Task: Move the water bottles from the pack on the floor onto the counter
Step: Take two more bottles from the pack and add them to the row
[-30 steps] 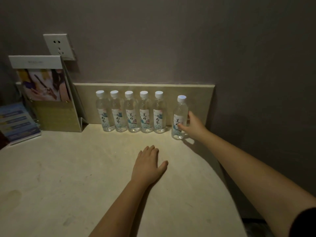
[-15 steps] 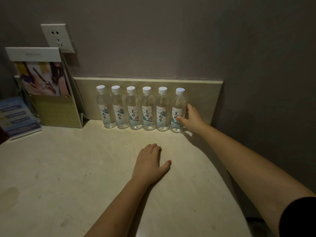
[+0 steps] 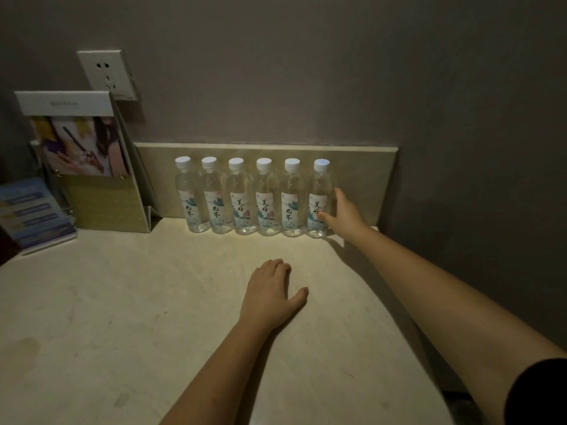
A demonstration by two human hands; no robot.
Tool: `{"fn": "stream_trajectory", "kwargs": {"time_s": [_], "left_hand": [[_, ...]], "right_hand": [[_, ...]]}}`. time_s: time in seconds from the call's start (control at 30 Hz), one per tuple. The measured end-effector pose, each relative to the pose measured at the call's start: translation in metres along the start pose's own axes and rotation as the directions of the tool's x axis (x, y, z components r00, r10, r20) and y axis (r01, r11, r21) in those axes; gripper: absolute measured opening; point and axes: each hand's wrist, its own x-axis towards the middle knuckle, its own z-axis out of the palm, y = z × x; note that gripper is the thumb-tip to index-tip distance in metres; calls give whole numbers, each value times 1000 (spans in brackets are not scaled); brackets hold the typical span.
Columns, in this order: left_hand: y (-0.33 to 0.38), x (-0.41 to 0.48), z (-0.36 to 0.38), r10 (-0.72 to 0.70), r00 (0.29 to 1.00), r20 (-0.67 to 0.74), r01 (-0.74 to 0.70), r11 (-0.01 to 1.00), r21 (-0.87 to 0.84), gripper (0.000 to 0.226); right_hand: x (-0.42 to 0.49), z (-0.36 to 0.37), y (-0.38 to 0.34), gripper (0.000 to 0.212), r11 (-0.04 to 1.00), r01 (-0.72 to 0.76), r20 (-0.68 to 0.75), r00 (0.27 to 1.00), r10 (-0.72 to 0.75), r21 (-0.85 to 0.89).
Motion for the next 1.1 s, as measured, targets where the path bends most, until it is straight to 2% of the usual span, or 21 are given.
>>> {"fn": "stream_trajectory", "kwargs": {"time_s": [0.1, 0.17, 0.27, 0.37, 0.47, 0.53, 0.63, 0.83, 1.0, 1.1], "left_hand": [[1, 0, -2, -4, 1000, -7, 3, 1000, -8, 69], [1, 1, -3, 0, 1000, -18, 0, 1000, -13, 66], [1, 0, -4, 8, 1000, -28, -9, 1000, -23, 61], [1, 0, -4, 0, 1000, -24, -1, 999, -41, 57], [3, -2, -6, -9, 1000, -18, 8, 997, -80, 50], [5, -6, -11, -8, 999, -33, 5, 995, -104, 43], [12, -12, -18, 29, 998, -58, -32, 998, -59, 38], [50, -16, -23, 2, 999, -33, -6, 994, -106, 33], [115, -10, -5, 15, 1000, -19, -18, 983, -184, 29], [167, -9, 9, 72, 997, -34, -78, 970, -232, 29]], "right_hand": [[-14, 5, 8, 90, 999, -45, 39, 998, 44, 17], [-23, 8, 14, 92, 996, -88, 47, 995, 87, 25], [-36, 9, 20, 77, 995, -89, -5, 996, 89, -43], [-52, 6, 25, 49, 994, -70, -41, 997, 67, -83], [-67, -3, 30, 23, 993, -77, -27, 997, 75, -85], [-77, -15, 31, 13, 993, -78, -5, 997, 78, -91], [-90, -36, 29, 8, 992, -85, 27, 996, 88, -89], [-114, -79, 33, 7, 995, -60, 81, 995, 67, -84], [-152, -137, 61, 6, 989, -10, 61, 998, 20, -150], [-184, -186, 93, 7, 981, -25, 28, 999, 31, -194]]}}
